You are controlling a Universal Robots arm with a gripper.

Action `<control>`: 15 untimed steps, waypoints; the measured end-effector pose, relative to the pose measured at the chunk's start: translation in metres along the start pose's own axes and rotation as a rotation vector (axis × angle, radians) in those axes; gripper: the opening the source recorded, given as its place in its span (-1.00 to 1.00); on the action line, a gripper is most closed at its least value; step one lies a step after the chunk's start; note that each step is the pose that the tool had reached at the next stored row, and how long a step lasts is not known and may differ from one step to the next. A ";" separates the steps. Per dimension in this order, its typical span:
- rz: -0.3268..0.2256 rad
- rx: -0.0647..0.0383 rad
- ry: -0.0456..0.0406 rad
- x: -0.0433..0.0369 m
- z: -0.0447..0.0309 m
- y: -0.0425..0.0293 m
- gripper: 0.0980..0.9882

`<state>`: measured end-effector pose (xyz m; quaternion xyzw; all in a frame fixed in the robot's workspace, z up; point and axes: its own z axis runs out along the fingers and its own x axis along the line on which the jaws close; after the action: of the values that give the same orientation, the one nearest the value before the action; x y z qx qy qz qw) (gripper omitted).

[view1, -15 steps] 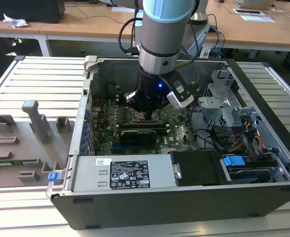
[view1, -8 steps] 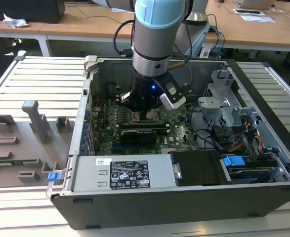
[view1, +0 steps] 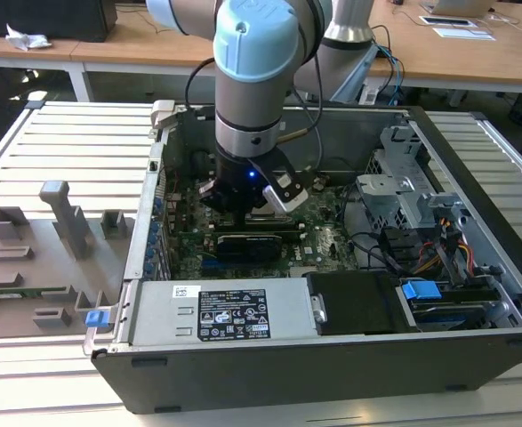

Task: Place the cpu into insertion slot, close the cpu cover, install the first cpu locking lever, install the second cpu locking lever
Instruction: 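Install the second cpu locking lever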

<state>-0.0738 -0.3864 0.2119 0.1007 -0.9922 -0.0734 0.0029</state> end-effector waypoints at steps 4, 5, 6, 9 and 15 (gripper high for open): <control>-0.015 -0.012 -0.0003 0.0033 0.0039 0.0034 -0.98; -0.023 -0.018 0.0000 0.0031 0.0053 0.0045 -0.98; -0.032 -0.024 0.0001 0.0030 0.0067 0.0055 -0.98; -0.054 -0.029 0.0020 0.0026 0.0122 0.0066 -0.98; -0.071 -0.038 0.0022 0.0025 0.0146 0.0062 -0.98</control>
<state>-0.0777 -0.3787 0.1984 0.1356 -0.9864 -0.0923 0.0033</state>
